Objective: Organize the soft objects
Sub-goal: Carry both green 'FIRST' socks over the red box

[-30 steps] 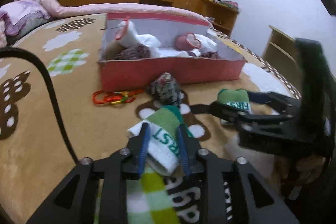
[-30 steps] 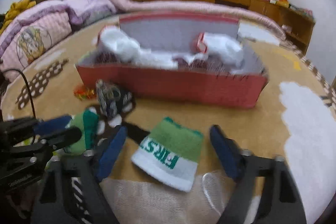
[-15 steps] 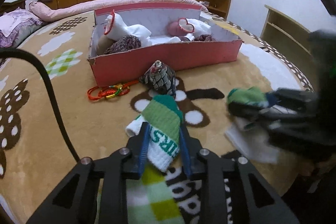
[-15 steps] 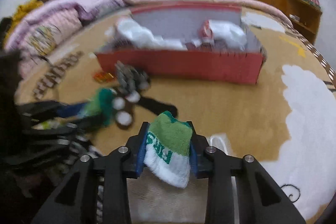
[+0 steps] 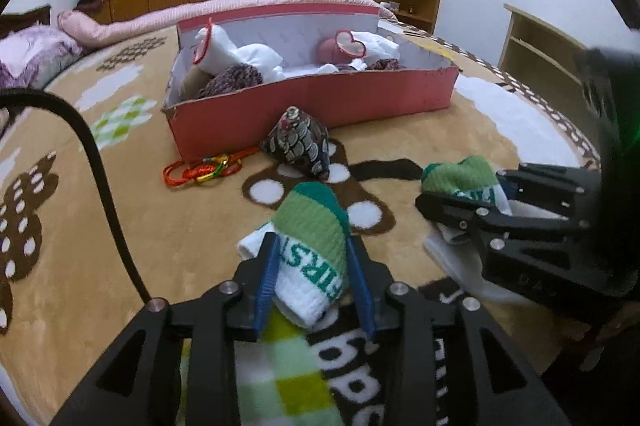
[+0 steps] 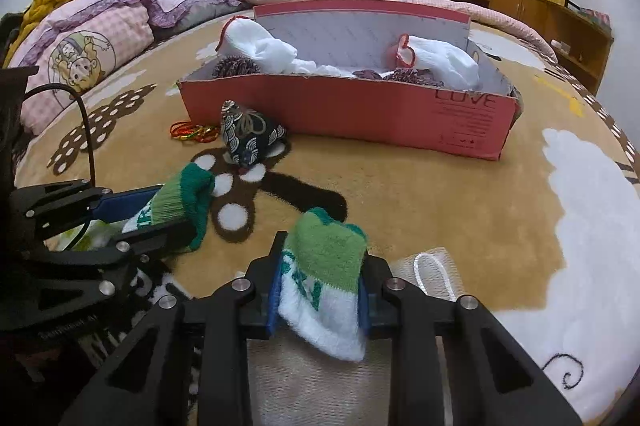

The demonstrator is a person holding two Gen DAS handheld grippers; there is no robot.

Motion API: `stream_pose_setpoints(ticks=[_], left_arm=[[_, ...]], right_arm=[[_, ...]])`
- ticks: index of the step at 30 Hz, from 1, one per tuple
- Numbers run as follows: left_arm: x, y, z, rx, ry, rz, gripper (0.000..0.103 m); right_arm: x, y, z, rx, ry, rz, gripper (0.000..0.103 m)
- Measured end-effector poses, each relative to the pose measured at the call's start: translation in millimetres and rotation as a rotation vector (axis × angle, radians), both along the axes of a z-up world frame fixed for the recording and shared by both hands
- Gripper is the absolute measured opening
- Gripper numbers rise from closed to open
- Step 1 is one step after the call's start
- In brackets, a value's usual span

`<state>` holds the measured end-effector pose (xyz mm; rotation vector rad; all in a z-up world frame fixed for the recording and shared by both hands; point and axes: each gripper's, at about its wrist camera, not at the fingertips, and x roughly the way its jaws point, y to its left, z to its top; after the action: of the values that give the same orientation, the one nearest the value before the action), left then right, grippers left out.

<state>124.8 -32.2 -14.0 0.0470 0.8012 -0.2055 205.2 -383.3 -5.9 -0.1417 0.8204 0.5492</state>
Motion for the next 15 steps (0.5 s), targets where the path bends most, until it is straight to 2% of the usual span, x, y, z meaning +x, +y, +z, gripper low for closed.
stream_pose_setpoints(ticks=[2,7,11,15], left_arm=[[-1,-1,0,0.011,-0.009,-0.003,0.034],[2,7,1,-0.046,0.005,0.009,0.028],[1,8,3,-0.049,0.004,0.010,0.026],[0,15,9,-0.088,0.013,0.027,0.023]], right_arm=[[1,0,-1,0.000,0.006,-0.003,0.031],[2,0,-3,-0.004,0.010,-0.010,0.033],[2,-2,1,-0.005,0.014,-0.016,0.032],[-5,-11,29,0.056,0.014,-0.062,0.032]])
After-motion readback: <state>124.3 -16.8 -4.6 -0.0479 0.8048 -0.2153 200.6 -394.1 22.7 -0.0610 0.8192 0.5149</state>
